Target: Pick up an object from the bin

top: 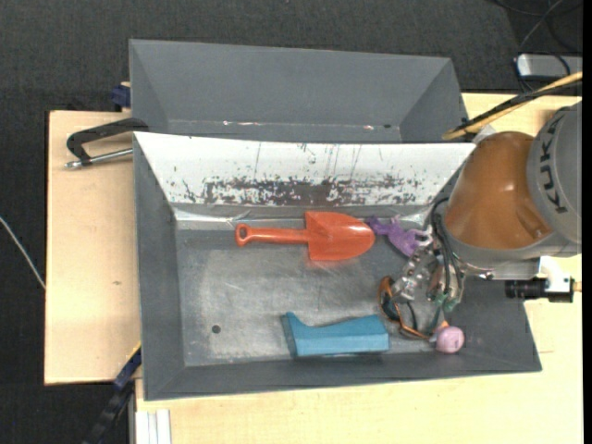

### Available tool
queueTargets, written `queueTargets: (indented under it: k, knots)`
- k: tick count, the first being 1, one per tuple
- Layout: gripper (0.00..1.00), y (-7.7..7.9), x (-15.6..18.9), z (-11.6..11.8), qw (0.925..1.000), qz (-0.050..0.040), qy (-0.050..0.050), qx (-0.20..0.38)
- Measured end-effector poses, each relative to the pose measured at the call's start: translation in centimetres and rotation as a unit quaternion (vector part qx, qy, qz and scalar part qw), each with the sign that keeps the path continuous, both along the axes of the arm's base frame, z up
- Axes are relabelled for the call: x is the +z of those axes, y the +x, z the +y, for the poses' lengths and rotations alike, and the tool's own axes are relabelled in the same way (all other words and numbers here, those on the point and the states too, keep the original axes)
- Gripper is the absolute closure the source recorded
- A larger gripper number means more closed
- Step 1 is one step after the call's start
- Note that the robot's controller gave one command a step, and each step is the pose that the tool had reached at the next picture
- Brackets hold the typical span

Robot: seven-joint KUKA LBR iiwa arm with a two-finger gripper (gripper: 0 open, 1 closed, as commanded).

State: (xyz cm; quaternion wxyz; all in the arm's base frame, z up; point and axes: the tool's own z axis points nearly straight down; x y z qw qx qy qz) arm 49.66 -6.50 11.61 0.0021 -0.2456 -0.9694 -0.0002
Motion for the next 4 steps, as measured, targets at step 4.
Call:
queueTargets:
  k: [4]
  knots:
    - [1.00, 0.6, 11.7, 0.2, 1.0000, -0.0052, -0.001, 0.000]
